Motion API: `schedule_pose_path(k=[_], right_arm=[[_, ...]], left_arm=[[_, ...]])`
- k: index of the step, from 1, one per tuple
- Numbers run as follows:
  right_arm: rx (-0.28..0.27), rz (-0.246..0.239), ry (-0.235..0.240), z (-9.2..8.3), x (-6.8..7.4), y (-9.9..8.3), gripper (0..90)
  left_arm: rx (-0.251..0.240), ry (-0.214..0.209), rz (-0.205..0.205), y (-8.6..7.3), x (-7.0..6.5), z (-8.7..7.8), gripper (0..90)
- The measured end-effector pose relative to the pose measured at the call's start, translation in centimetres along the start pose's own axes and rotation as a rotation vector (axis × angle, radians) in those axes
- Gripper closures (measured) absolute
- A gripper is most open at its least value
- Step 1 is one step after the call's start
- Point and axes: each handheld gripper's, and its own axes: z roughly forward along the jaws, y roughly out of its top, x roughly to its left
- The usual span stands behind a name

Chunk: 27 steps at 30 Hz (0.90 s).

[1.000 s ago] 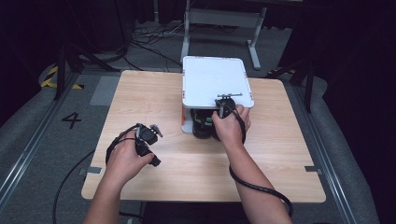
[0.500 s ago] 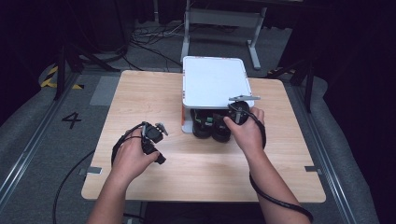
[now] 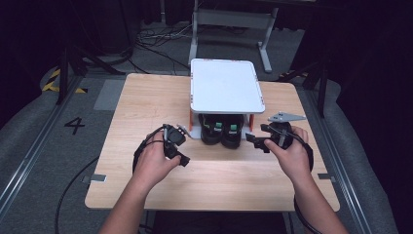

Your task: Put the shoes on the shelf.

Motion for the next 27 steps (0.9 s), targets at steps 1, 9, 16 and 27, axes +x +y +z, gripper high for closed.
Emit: schedule_pose_path(k=[1,9,16,27], right_arm=[[-0.003,-0.012,0.031,-0.1,-0.1,-0.3,21.6],[0.11,-0.104,0.052,-0.2,-0.2,-3.3,43.8],[0.122,-0.044,0.077,0.8,-0.3,-4.3,54.7],[0.097,-0.021,0.068,4.5,0.7,-5.3,73.9]], left_arm=[[-0.005,-0.002,0.007,0.1,-0.1,0.1,30.1],[-0.003,-0.01,0.052,1.3,-1.7,1.0,43.2],[-0.008,-0.027,0.021,1.9,-2.7,2.0,52.9],[-0.141,-0.006,-0.039,3.9,-2.5,5.1,73.0]])
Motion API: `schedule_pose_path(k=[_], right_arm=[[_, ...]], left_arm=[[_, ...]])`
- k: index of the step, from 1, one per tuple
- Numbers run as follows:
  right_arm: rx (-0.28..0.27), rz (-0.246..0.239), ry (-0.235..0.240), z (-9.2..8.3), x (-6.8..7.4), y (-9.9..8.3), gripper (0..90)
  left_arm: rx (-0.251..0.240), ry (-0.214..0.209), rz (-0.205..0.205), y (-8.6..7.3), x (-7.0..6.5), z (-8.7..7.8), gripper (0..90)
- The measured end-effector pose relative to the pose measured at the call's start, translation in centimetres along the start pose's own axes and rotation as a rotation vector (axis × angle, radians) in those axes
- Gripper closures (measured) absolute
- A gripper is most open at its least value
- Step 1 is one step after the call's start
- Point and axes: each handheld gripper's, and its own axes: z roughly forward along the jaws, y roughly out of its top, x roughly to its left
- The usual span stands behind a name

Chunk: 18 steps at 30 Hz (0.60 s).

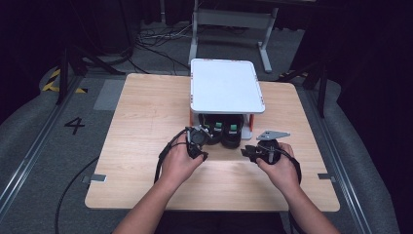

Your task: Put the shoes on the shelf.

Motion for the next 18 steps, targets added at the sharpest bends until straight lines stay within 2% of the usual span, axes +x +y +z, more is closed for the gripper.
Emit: schedule_pose_path(k=[1,2,4,7,9,10,12,13,15,18], right_arm=[[0.011,0.009,0.005,0.6,0.1,0.2,76.9],[0.011,0.009,0.005,0.6,0.1,0.2,76.9],[0.017,0.024,0.022,1.3,0.2,0.2,82.7],[0.026,0.02,0.021,2.4,0.3,0.2,89.6],[0.019,0.024,0.019,3.1,0.0,0.1,90.0],[0.015,0.024,0.01,3.5,-0.2,0.2,90.0],[0.019,0.05,0.023,3.6,-0.6,0.4,90.0],[0.007,0.042,0.005,3.7,-0.7,0.4,90.0],[0.004,0.024,-0.038,3.9,-1.0,0.5,90.0],[-0.017,0.033,-0.075,4.6,-2.0,0.9,90.0]], left_arm=[[-0.022,0.002,-0.019,0.2,0.4,0.6,74.6],[-0.022,0.002,-0.019,0.2,0.4,0.6,77.6],[-0.07,-0.026,-0.046,0.3,0.9,1.1,79.9],[-0.145,-0.012,-0.056,0.6,1.2,2.2,83.9],[-0.15,-0.006,-0.068,0.8,1.4,2.4,86.7],[-0.152,-0.017,-0.076,0.9,1.5,2.4,88.0],[-0.183,-0.02,-0.079,0.8,1.6,2.7,87.9],[-0.203,-0.029,-0.088,0.8,1.6,3.1,87.3],[-0.223,-0.023,-0.089,0.9,1.6,3.5,86.6],[-0.268,-0.013,-0.089,1.4,1.7,4.3,84.0]])
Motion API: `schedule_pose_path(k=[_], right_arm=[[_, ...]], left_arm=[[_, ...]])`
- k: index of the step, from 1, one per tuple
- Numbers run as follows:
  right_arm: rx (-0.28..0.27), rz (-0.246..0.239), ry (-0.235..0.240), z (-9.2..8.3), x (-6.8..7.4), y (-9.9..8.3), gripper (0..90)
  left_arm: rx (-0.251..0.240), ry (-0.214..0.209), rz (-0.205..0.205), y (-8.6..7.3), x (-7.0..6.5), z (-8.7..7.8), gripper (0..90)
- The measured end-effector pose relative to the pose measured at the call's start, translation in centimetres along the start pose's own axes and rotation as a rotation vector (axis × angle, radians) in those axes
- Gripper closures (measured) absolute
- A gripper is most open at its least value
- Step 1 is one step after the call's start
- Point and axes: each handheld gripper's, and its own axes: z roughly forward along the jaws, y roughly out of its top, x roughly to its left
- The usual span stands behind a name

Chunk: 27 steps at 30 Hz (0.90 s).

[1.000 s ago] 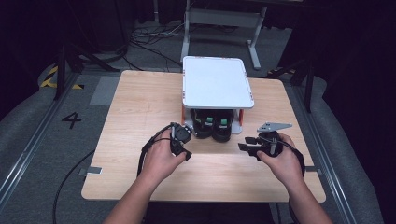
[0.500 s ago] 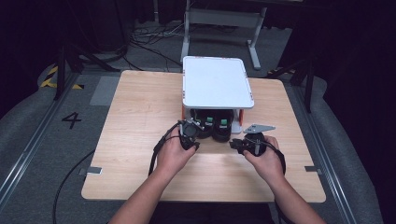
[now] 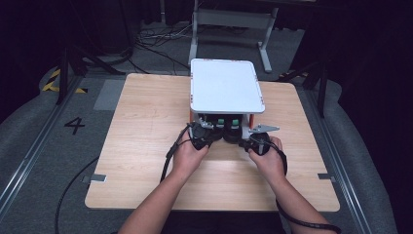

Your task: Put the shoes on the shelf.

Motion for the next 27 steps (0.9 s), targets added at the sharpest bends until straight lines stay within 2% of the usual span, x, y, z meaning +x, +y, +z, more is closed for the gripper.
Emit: schedule_pose_path(k=[5,7,8,10,15,17,19,20,21,22,23,24,25,27], right_arm=[[-0.035,0.005,-0.023,1.3,-0.8,1.0,90.0],[-0.047,0.009,-0.026,1.8,-0.9,1.3,90.0],[-0.056,0.008,-0.037,2.2,-1.0,1.4,90.0],[-0.078,0.001,-0.051,2.8,-1.1,1.6,90.0],[-0.103,0.004,-0.074,3.7,-1.6,1.8,89.7],[-0.104,-0.005,-0.075,3.8,-1.7,1.9,89.4],[-0.11,-0.026,-0.068,3.8,-1.6,1.9,82.0],[-0.117,-0.033,-0.061,3.7,-1.5,1.8,74.7],[-0.121,-0.039,-0.071,3.5,-1.3,1.7,74.2],[-0.12,-0.054,-0.073,3.1,-1.2,1.7,71.8],[-0.124,-0.056,-0.065,2.5,-1.0,1.7,68.6],[-0.132,-0.051,-0.047,1.6,-0.7,1.7,64.4],[-0.138,-0.05,-0.034,1.0,-0.5,1.8,61.0],[-0.156,-0.081,-0.013,-0.5,-0.1,1.9,53.1]], left_arm=[[-0.06,0.033,-0.032,0.5,1.0,1.2,81.7],[-0.065,0.046,-0.018,0.7,1.7,1.7,80.8],[-0.072,0.056,-0.034,0.8,1.9,2.0,80.1],[-0.077,0.066,-0.038,1.0,2.2,2.3,78.8],[-0.104,0.073,-0.058,1.2,2.7,2.9,77.1],[-0.117,0.068,-0.056,1.0,2.5,2.9,72.9],[-0.114,0.072,-0.06,0.8,1.9,2.9,64.1],[-0.104,0.054,-0.055,0.7,1.7,2.7,61.3],[-0.104,0.053,-0.052,0.7,1.5,2.4,59.6],[-0.101,0.042,-0.047,0.6,1.2,2.0,57.5],[-0.087,0.045,-0.032,0.6,0.8,1.3,55.0],[-0.078,0.031,-0.031,0.6,0.4,0.9,51.5],[-0.066,0.045,-0.004,0.5,0.0,0.1,49.6],[-0.062,0.058,0.027,0.5,-0.9,-1.6,45.9]])
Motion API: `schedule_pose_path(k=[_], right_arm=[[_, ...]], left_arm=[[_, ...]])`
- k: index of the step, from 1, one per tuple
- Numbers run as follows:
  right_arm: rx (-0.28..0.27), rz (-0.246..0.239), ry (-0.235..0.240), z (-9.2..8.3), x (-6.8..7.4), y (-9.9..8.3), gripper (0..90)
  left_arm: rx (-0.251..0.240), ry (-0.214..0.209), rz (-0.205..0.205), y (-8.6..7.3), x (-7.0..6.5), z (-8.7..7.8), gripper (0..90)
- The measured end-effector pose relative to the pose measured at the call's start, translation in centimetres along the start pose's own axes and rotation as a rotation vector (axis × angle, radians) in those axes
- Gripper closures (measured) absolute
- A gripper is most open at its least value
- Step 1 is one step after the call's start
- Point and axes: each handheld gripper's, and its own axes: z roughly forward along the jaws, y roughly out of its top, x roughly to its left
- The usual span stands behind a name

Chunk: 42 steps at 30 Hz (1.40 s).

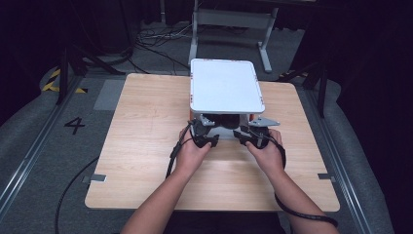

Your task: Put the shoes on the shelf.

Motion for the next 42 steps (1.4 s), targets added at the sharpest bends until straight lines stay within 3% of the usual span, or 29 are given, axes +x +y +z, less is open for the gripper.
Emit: schedule_pose_path(k=[1,2,3,4,5,6,7,8,10,13,14,17,19,24,30,33,36,38,40,42], right_arm=[[0.0,0.0,0.0,0.0,0.0,0.0,53.1],[-0.01,-0.005,0.011,-0.8,0.1,0.2,49.2],[-0.038,-0.013,0.03,-2.7,0.1,0.8,41.4],[-0.038,-0.013,0.03,-2.7,0.1,0.8,41.4],[-0.069,-0.014,0.034,-4.5,-0.1,1.2,38.3],[-0.069,-0.014,0.034,-4.5,-0.1,1.2,38.3],[-0.075,0.002,0.017,-6.2,-0.6,1.5,37.7],[-0.075,0.002,0.017,-6.2,-0.6,1.5,37.7],[-0.071,0.008,0.006,-8.1,-1.3,1.8,31.8],[-0.012,0.047,-0.007,-10.2,-2.3,1.7,28.7],[0.044,0.062,-0.021,-11.3,-2.8,1.7,22.6],[0.056,0.061,-0.036,-12.6,-3.7,1.7,20.6],[0.086,0.079,-0.037,-13.4,-4.2,1.5,20.1],[0.197,0.046,-0.055,-14.7,-5.5,0.6,19.1],[0.39,0.002,-0.056,-15.0,-7.4,-1.1,17.8],[0.427,-0.009,-0.066,-14.9,-9.0,-2.6,17.4],[0.417,-0.004,-0.072,-14.8,-9.9,-3.6,17.2],[0.399,0.002,-0.076,-14.5,-10.6,-4.6,17.0],[0.369,0.01,-0.072,-14.1,-11.3,-5.6,17.1],[0.35,0.009,-0.064,-13.6,-11.9,-6.4,17.1]], left_arm=[[0.0,0.0,0.0,0.0,0.0,0.0,43.9],[-0.001,-0.005,0.004,0.1,-0.5,-1.2,43.9],[-0.007,0.0,0.032,0.2,-1.0,-3.1,39.7],[-0.007,0.0,0.032,0.2,-1.0,-3.1,37.3],[-0.006,0.001,0.044,0.3,-1.2,-4.0,35.2],[0.001,-0.001,0.057,0.3,-1.3,-4.8,35.2],[0.013,-0.011,0.055,0.3,-1.3,-5.4,29.9],[0.024,-0.012,0.065,0.3,-1.3,-6.0,29.9],[0.055,0.009,0.09,0.2,-0.9,-7.4,23.6],[0.106,0.052,0.078,-0.1,0.0,-9.0,21.3],[0.128,0.07,0.083,-0.3,0.4,-9.5,19.7],[0.173,0.099,0.062,-0.7,1.3,-10.9,19.4],[0.236,0.114,0.048,-1.2,2.3,-11.9,18.9],[0.352,0.153,-0.014,-2.7,4.9,-13.5,18.9],[0.453,0.164,-0.08,-4.5,7.7,-14.6,18.1],[0.509,0.148,-0.05,-5.9,8.8,-14.9,17.1],[0.497,0.138,-0.056,-6.9,9.7,-14.8,17.0],[0.456,0.135,-0.048,-7.7,10.4,-14.5,17.1],[0.42,0.174,-0.055,-8.5,11.1,-14.2,17.1],[0.4,0.178,-0.067,-9.1,11.5,-14.0,17.2]])
